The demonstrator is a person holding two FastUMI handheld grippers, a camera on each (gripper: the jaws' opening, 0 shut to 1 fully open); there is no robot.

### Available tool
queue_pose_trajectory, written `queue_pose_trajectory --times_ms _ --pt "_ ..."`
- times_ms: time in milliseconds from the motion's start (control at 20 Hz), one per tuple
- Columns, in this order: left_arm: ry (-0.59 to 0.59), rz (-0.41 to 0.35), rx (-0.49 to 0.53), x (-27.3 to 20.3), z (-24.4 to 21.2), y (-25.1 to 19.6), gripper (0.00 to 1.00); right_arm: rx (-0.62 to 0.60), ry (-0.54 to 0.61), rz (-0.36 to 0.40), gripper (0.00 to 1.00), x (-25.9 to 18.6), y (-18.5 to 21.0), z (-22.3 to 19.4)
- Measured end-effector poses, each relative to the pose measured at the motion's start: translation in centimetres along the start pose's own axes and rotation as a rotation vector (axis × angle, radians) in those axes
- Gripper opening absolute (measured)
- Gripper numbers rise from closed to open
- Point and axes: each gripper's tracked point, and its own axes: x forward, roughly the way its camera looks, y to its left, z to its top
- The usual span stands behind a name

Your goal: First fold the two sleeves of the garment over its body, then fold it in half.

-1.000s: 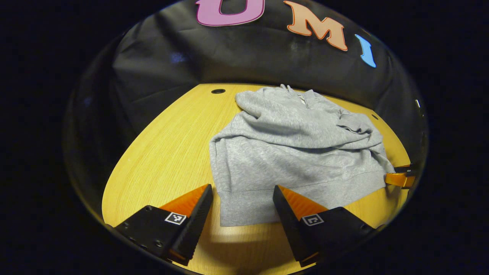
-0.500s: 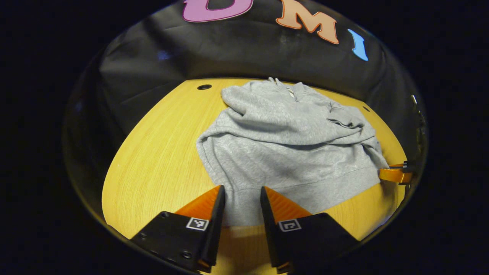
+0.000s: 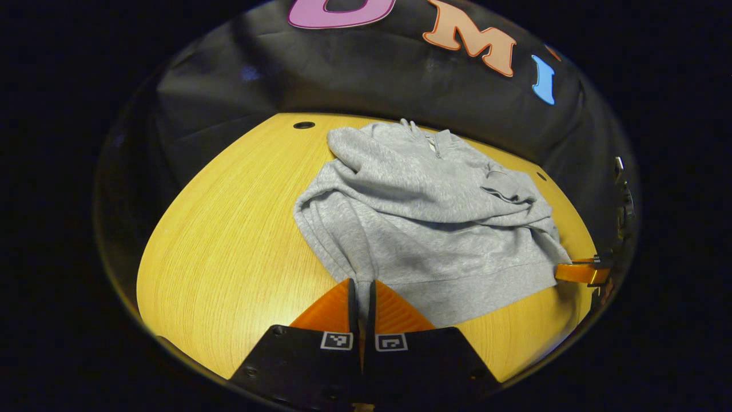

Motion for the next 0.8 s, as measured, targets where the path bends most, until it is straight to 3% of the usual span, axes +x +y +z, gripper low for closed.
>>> queue_pose_trajectory --times_ms 250,800 --pt "0.034 -0.010 -0.028 -0.4 0.4 -0.4 0.00 -0.033 0.002 0.025 0.10 -0.4 -0.3 1.7" --pt "-0.065 -0.059 -0.088 -4.5 8.2 -2.1 0.00 0.196 -0.060 0.187 0.10 -4.1 1.2 9.1"
